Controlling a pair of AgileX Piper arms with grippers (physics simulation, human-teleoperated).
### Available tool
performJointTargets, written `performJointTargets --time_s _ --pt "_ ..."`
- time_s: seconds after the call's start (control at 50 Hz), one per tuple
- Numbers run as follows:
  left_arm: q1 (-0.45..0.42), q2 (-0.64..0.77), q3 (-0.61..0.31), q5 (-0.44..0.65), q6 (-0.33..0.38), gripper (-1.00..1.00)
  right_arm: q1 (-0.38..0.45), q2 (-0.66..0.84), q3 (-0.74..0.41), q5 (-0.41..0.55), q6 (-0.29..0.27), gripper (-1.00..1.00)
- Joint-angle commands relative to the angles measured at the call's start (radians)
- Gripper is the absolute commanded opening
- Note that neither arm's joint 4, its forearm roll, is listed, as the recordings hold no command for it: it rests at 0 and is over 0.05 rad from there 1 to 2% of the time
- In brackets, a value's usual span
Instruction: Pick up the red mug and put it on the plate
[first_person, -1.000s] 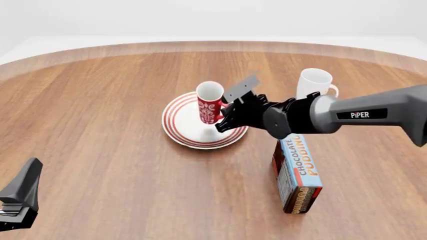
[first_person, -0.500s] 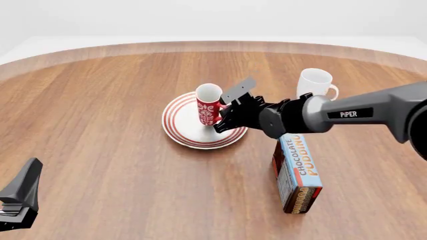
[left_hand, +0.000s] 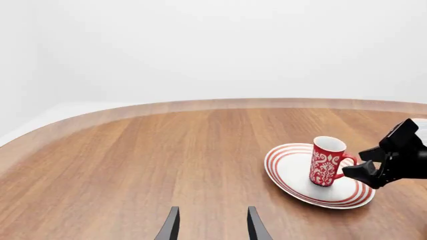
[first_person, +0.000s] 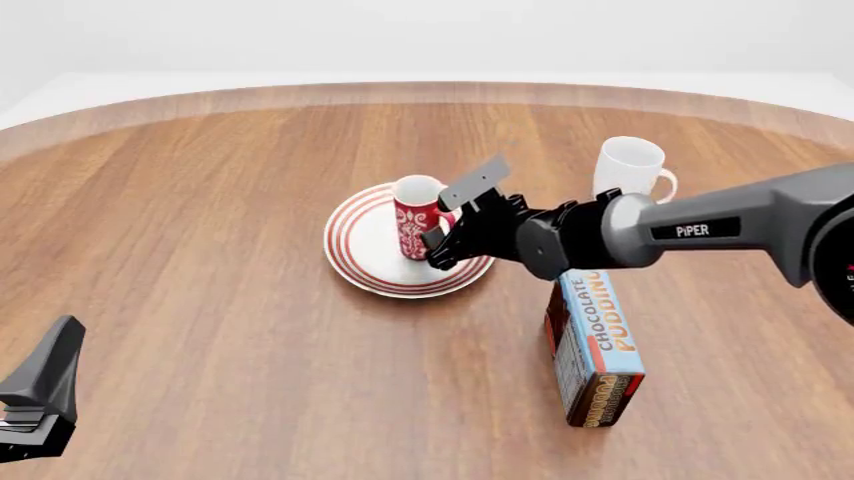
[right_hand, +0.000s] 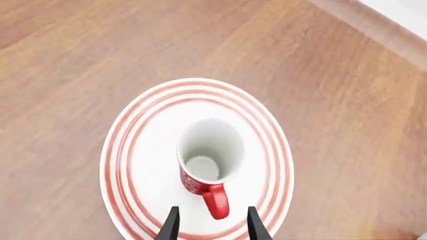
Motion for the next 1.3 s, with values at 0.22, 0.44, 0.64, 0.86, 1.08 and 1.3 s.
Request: performJointTargets --time_s 0.22,0.44,0.64,0.86,1.08,1.3 --pt "0.0 0.0 0.0 0.0 0.0 1.0 0.001 -0.021 0.027 -0.016 0.015 1.0" --pt "0.0 0.0 0.0 0.0 0.0 1.0 0.006 -0.062 0.066 -0.034 0.022 1.0" --pt "0.0 0.0 0.0 0.0 0.0 1.0 0.008 -0.119 0.1 -0.037 0.022 1.0" --pt "0.0 0.0 0.0 0.0 0.0 1.0 0.002 -0.194 0.15 -0.039 0.016 1.0" --pt "0.0 0.0 0.0 0.0 0.0 1.0 0.004 -0.261 0.178 -0.024 0.009 1.0" --pt "0.0 0.0 0.0 0.0 0.0 1.0 0.011 -0.341 0.194 -0.003 0.001 1.0"
